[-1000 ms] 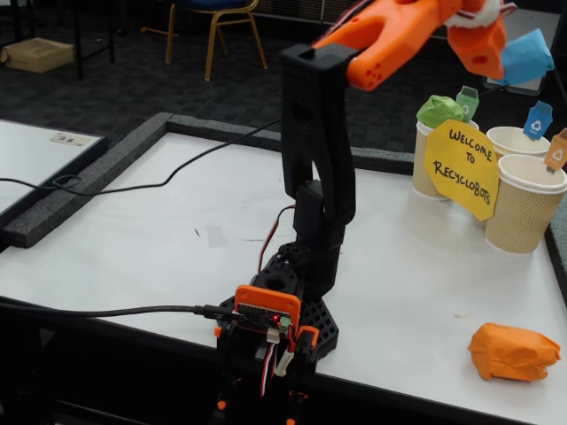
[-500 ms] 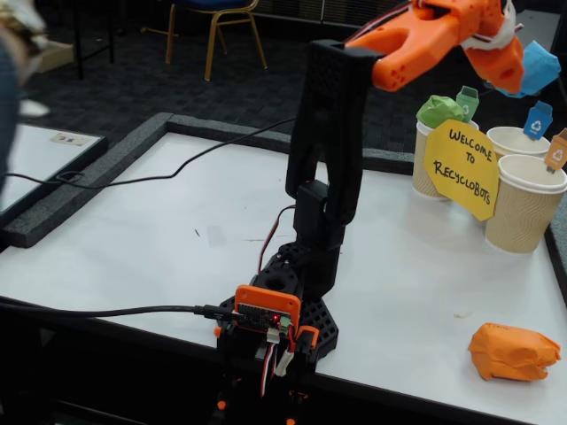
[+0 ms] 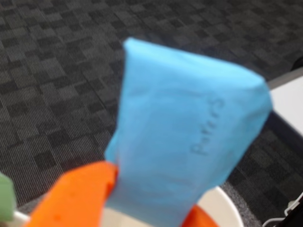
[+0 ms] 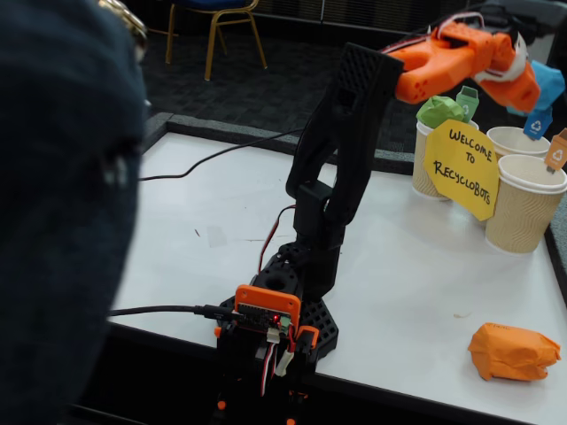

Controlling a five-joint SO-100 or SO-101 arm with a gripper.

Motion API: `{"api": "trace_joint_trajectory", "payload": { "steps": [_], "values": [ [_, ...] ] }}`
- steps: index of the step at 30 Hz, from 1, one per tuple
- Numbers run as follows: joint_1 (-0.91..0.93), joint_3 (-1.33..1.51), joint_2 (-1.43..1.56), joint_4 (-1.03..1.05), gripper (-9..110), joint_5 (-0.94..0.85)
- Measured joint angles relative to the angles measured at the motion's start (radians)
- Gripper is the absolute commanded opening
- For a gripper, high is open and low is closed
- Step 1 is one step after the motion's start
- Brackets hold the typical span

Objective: Sort rubbish by color.

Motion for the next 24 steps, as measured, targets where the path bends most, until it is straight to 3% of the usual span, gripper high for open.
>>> {"api": "trace_joint_trajectory", "payload": {
  "steps": [7,11,17,21,24],
  "values": [
    [0.018,0.000,-0.057,-0.040,0,-0.051],
    [0.021,-0.003,-0.057,-0.040,16,-0.057],
    [0.023,-0.043,-0.057,0.020,23,-0.060],
    [0.026,-0.087,-0.057,0.089,24,-0.060],
    [0.026,-0.097,-0.057,0.126,17,-0.060]
  ]
}}
